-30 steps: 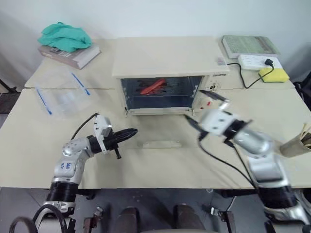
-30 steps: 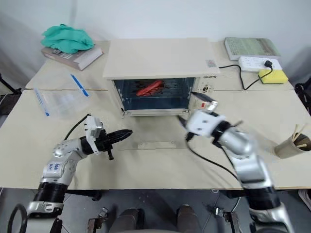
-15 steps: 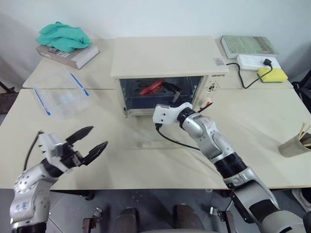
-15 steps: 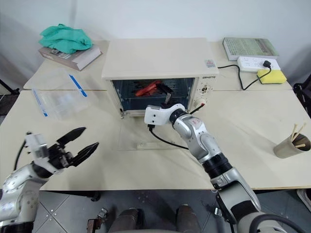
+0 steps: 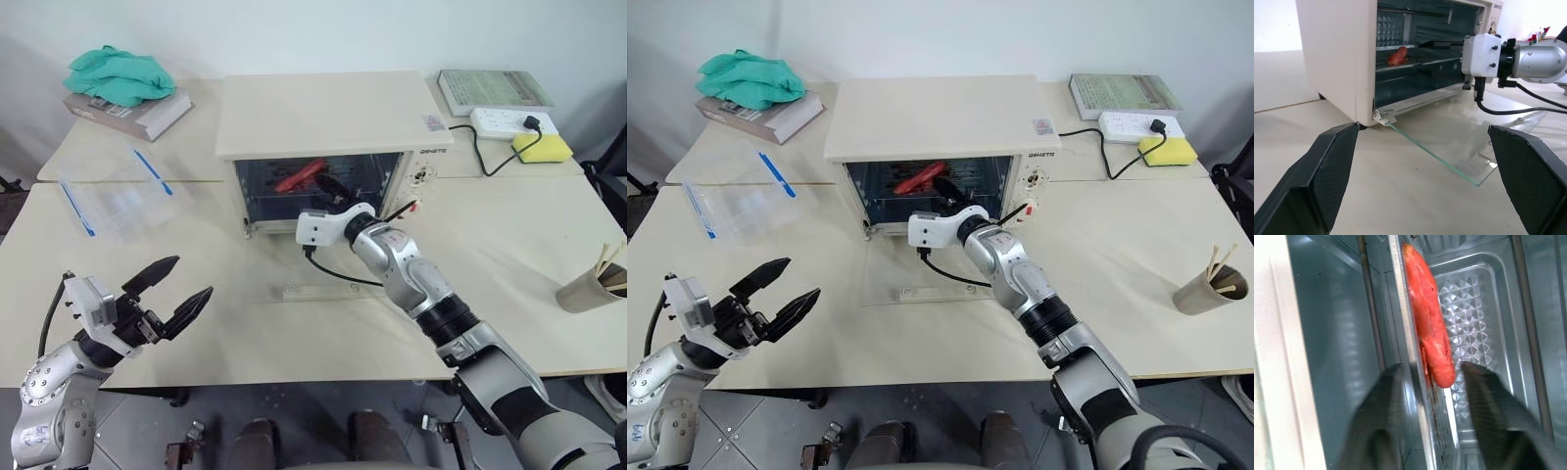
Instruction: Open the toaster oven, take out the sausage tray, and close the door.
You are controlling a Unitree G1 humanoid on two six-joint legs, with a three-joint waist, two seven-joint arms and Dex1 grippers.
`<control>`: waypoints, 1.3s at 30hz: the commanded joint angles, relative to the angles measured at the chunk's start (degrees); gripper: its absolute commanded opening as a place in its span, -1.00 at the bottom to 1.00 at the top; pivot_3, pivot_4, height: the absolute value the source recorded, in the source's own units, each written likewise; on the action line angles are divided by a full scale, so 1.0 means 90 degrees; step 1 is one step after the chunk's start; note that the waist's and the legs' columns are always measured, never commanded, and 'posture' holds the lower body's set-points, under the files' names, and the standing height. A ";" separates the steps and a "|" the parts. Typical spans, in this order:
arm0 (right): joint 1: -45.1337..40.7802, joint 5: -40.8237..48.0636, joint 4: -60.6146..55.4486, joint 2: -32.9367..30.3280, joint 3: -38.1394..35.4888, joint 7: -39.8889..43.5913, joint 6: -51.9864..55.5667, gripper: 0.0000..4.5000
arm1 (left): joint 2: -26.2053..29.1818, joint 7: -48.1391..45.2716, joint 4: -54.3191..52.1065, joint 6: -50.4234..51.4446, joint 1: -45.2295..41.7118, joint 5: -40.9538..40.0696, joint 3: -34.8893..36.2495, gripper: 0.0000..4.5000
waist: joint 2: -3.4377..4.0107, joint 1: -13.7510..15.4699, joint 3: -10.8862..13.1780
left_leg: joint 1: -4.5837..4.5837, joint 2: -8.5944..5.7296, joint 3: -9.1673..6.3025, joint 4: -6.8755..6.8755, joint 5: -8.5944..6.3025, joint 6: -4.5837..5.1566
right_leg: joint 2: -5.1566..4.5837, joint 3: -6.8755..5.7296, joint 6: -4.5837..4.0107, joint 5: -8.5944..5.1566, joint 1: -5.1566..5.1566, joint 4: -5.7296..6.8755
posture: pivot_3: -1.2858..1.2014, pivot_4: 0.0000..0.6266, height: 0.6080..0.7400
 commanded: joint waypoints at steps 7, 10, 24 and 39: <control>-0.0154 0.0159 -0.0544 -0.0075 -0.0141 0.0185 -0.0170 -0.99 | 0.0038 -0.0112 -0.0075 0.0008 -0.0137 -0.0179 -0.0096 1.00 | -0.0002 0.0004 -0.0001 | -0.0002 0.0000 0.0001 0.0002 0.0000 0.0000 | 0.0000 -0.0001 0.0000 0.0000 0.0000 -0.0002 | 0.03 -0.52 1.00; -0.0210 0.0192 -0.0672 -0.0162 -0.0166 0.0273 -0.0302 -0.99 | 0.0001 -0.0150 0.0023 -0.0040 -0.0188 -0.0135 -0.0168 1.00 | -0.0002 0.0005 -0.0001 | -0.0003 0.0000 0.0000 0.0000 0.0000 0.0000 | 0.0000 -0.0001 0.0000 0.0000 0.0000 -0.0003 | 0.03 -0.52 1.00; 0.0619 0.0995 -0.2435 -0.0997 -0.0364 0.1874 -0.0701 -0.99 | -0.0189 -0.0138 0.0384 -0.0216 -0.0509 -0.0007 -0.0445 1.00 | -0.0003 0.0008 0.0001 | -0.0007 0.0001 0.0001 -0.0006 -0.0014 0.0004 | -0.0001 -0.0003 0.0000 0.0000 -0.0006 -0.0015 | 0.03 -0.52 1.00; 0.3498 0.1360 -0.5199 -0.2302 -0.1402 0.2596 -0.0745 -0.99 | 0.0143 0.0322 0.0277 0.1356 -0.0754 -0.0751 -0.0391 1.00 | -0.0005 0.0287 0.0000 | -0.0009 -0.0006 0.0004 0.0007 -0.0019 0.0010 | -0.0003 -0.0009 0.0000 0.0000 0.0012 -0.0023 | 0.03 -0.52 1.00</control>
